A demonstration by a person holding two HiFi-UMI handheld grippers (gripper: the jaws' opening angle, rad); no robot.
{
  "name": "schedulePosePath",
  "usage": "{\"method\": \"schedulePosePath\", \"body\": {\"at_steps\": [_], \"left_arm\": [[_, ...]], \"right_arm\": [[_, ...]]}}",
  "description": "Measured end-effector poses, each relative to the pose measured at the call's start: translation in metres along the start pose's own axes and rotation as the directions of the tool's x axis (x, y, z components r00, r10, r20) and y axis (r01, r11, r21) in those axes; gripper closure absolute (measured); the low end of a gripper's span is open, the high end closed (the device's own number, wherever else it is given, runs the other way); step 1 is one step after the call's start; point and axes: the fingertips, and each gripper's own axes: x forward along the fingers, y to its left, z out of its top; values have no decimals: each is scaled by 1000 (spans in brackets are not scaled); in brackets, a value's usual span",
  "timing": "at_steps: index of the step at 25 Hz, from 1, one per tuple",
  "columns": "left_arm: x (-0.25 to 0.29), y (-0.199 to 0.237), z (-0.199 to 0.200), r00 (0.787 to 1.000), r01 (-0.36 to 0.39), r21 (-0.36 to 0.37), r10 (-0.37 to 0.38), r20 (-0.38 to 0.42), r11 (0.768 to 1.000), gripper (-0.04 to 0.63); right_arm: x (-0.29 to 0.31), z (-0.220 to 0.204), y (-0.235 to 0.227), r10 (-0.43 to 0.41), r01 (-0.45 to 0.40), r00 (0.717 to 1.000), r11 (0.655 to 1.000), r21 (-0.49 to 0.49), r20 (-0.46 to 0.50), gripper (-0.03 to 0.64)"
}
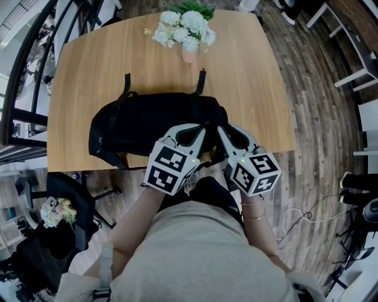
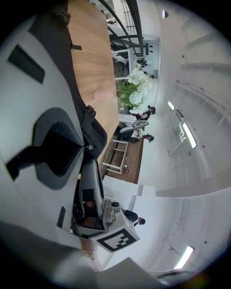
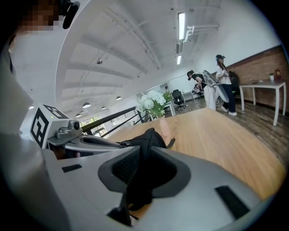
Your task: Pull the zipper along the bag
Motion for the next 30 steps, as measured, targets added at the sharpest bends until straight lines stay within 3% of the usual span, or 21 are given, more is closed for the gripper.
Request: {"method": "schedulePosePath", "body": {"at_steps": [10, 30], "left_arm": [[-24, 16, -1, 999, -31, -25, 31, 22, 999, 575], [-85, 70, -22, 983, -175, -78, 179, 47, 982, 575]], "right_arm": [[-2, 4, -2, -18, 18, 1000, 1000, -3, 2, 537], [-3, 4, -9, -104, 104, 994, 995, 7, 18, 537]]}}
